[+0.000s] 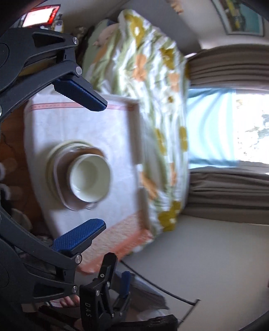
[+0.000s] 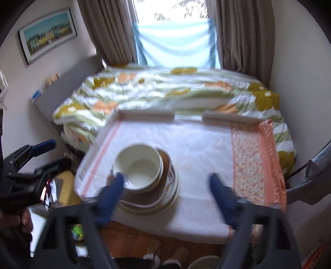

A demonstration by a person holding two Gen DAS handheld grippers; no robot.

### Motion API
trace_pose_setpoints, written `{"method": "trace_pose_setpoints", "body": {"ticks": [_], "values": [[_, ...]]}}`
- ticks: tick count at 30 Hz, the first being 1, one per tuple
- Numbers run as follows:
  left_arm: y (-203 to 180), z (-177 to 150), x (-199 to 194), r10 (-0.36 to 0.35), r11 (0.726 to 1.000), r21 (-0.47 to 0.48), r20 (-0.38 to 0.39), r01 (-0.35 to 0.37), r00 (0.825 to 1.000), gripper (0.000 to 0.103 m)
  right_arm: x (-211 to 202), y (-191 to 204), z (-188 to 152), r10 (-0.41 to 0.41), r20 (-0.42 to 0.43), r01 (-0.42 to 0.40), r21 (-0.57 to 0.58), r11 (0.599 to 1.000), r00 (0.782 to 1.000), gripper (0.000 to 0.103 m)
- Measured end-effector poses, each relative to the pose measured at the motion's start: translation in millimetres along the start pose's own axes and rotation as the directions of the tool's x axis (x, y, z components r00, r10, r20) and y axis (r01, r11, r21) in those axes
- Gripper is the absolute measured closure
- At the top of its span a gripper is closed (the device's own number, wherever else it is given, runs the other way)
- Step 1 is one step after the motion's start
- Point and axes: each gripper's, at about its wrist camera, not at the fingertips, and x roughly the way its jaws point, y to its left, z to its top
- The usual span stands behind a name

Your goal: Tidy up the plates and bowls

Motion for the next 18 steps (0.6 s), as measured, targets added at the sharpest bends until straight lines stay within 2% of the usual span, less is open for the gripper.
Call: {"method": "trace_pose_setpoints", "body": {"ticks": [4,7,9,14,18], "values": [[-9.5,19.2,-29.6,0.032,0.999,-0.035,0.108,-0.028,0.994,0.0,-41.0,-3.3,13.7,-0.067,0.113,0.066,0.018,0.998,0.991,0.008],[-15.4,24.7,-44.1,0.059,0.997,-0.053,0.169,-0.051,0.984,0.0,-67.2,0.7,16.0,-0.141,0.223,0.14,0.022,0.99,0.965,0.001],[-20.8,25.4,-51.4,0.07,0.997,-0.052,0.206,-0.061,0.976,0.0,-79.1,2.6,16.1,-0.161,0.273,0.159,0.029,0.987,0.948,0.001],[-29.3,20.6,-63.4,0.099,0.995,-0.043,0.265,-0.091,0.959,0.0,-88.7,1.0,13.7,-0.198,0.322,0.189,0.058,0.98,0.926,0.001],[-31.2,20.9,-64.0,0.107,0.994,-0.059,0.274,-0.094,0.956,0.0,-93.8,3.2,11.8,-0.207,0.349,0.201,0.054,0.978,0.914,0.001]]}}
